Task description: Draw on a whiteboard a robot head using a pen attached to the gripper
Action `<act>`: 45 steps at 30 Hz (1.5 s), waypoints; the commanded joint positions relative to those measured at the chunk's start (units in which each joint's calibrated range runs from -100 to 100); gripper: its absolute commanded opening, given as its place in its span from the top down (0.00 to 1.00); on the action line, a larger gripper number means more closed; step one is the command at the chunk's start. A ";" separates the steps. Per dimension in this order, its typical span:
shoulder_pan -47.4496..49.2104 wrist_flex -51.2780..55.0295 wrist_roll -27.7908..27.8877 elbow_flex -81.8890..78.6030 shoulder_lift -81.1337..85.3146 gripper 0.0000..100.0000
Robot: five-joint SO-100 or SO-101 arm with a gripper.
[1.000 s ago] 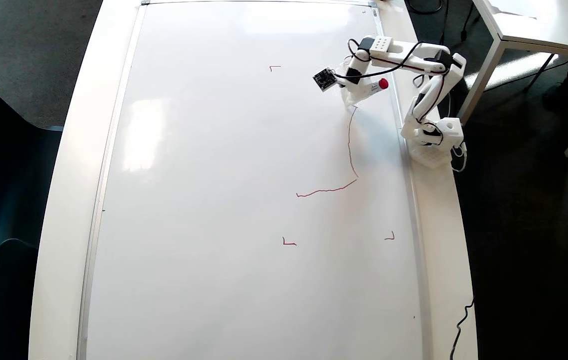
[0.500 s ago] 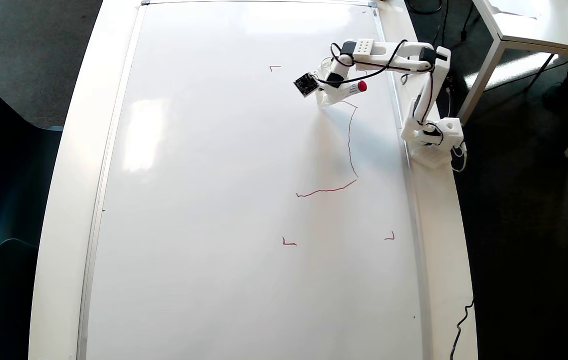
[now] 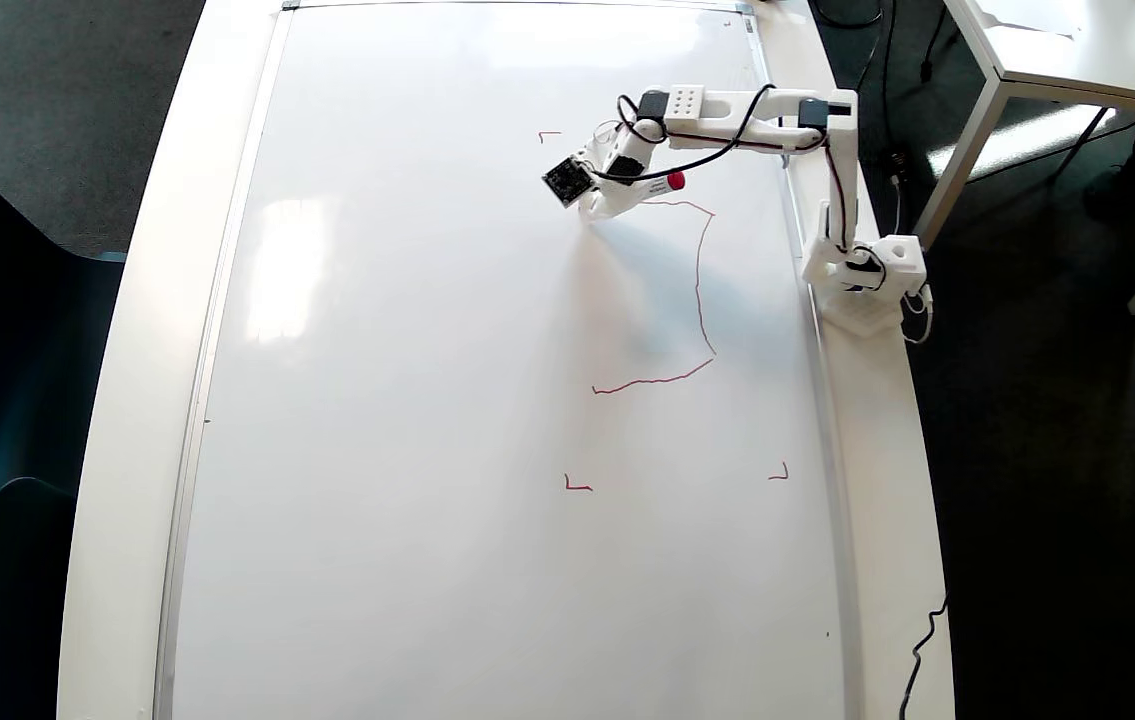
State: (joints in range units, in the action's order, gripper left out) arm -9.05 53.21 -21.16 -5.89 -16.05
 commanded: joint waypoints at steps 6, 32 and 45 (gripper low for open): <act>5.77 0.40 -0.18 2.85 -1.18 0.99; 28.83 -0.56 -0.39 3.12 -0.84 0.99; 33.47 -2.47 -0.39 3.12 -0.76 0.99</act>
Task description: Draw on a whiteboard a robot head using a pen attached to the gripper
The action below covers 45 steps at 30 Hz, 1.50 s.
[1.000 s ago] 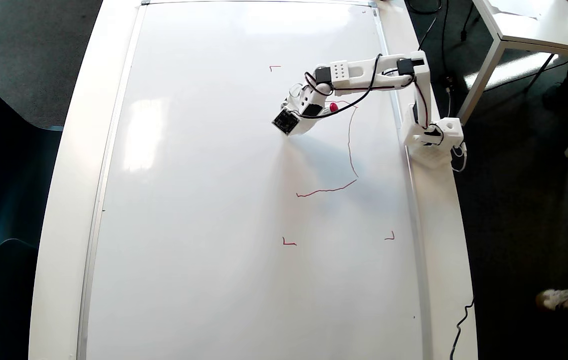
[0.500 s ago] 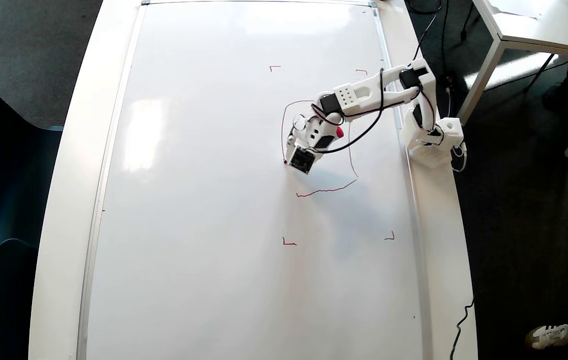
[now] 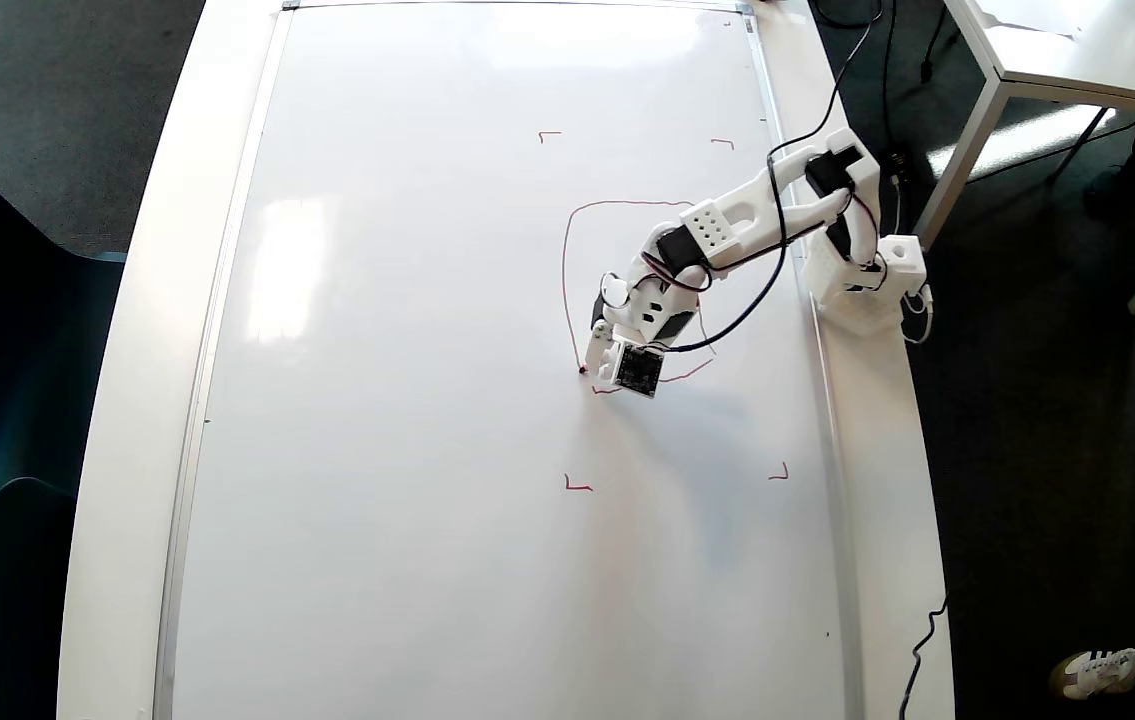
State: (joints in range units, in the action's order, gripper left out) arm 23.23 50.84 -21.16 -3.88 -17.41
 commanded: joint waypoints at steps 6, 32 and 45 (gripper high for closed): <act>2.74 -0.45 -0.39 1.11 0.59 0.99; 0.38 2.93 -0.29 -4.70 9.15 0.99; -0.80 2.07 -0.29 -7.87 8.23 0.99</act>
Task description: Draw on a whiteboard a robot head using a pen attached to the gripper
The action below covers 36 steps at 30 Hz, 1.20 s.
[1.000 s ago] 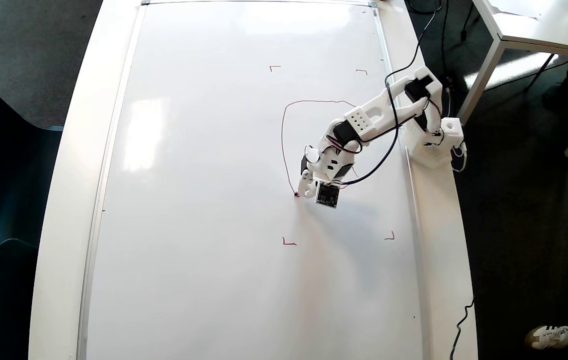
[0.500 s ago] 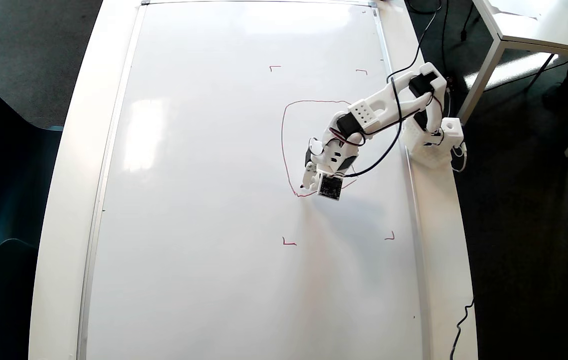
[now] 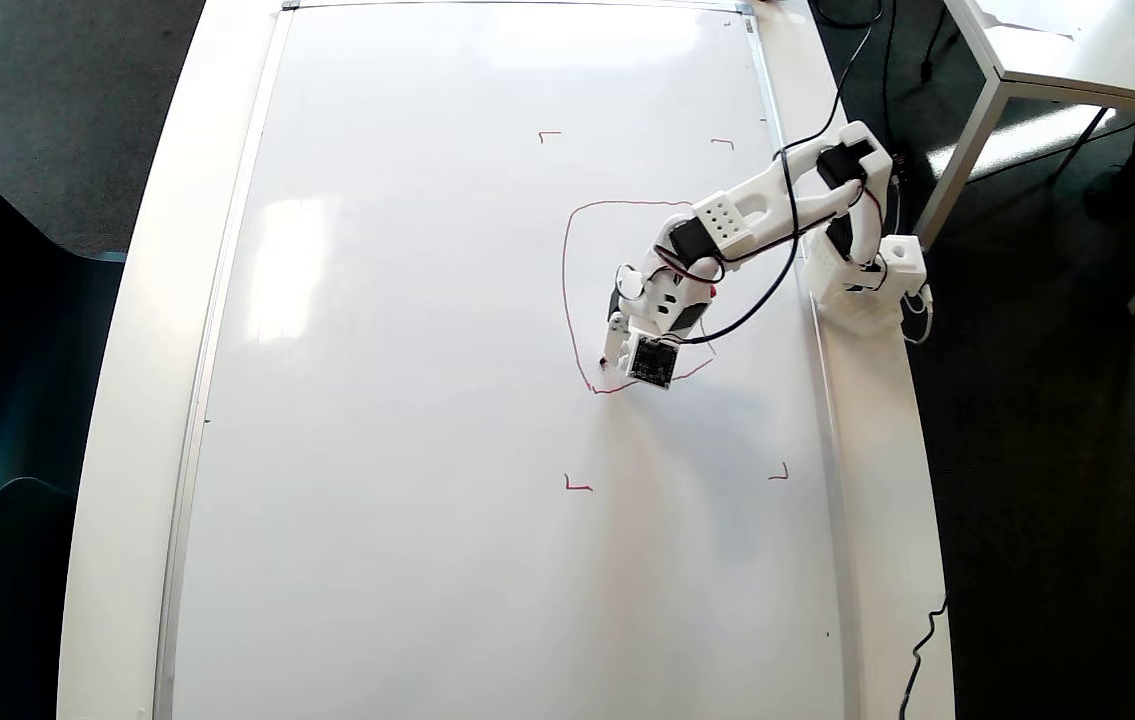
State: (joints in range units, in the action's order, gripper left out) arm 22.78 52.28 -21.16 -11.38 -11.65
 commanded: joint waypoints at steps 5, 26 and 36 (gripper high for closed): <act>-0.12 1.24 -0.29 -1.65 2.72 0.99; 0.02 2.63 -0.29 -17.27 14.46 0.99; -7.20 2.63 -0.23 -19.26 16.30 0.99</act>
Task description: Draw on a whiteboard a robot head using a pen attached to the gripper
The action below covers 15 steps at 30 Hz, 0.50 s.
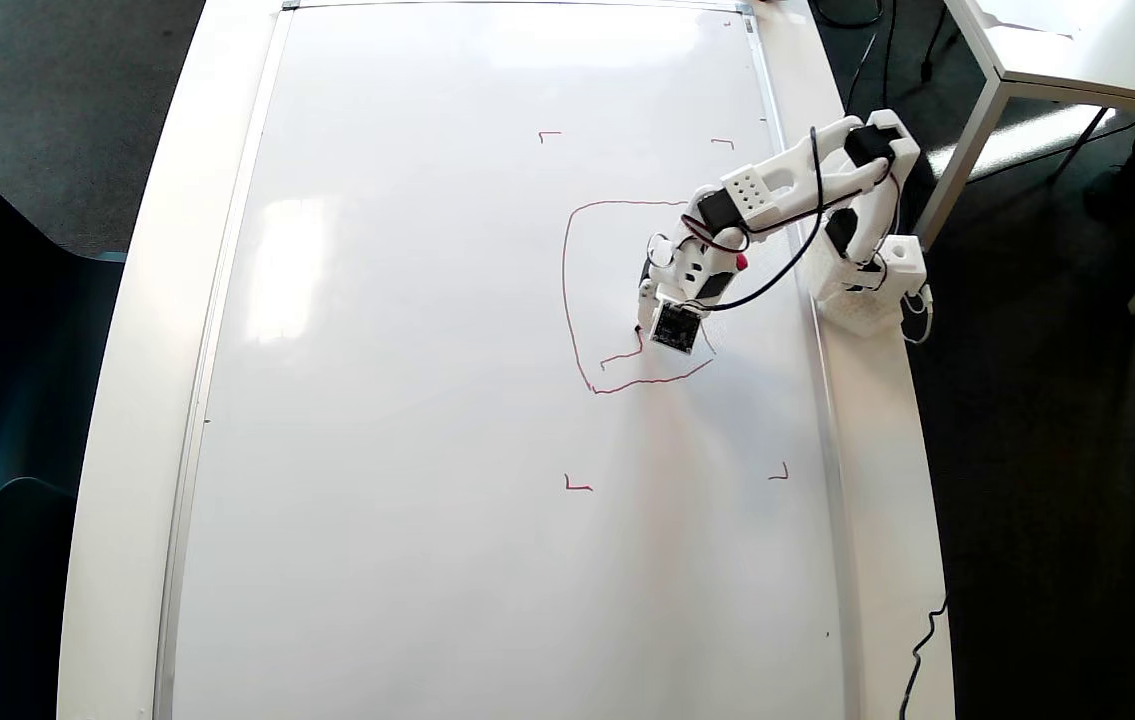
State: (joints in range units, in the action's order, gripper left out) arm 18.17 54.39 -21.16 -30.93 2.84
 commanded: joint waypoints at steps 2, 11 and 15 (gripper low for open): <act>-2.89 -0.18 -0.12 0.74 1.23 0.99; -2.30 -3.22 -0.29 3.10 -0.87 0.99; -2.30 -4.35 -0.29 6.10 -3.05 0.99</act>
State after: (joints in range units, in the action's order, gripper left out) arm 15.91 50.84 -21.16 -28.46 0.72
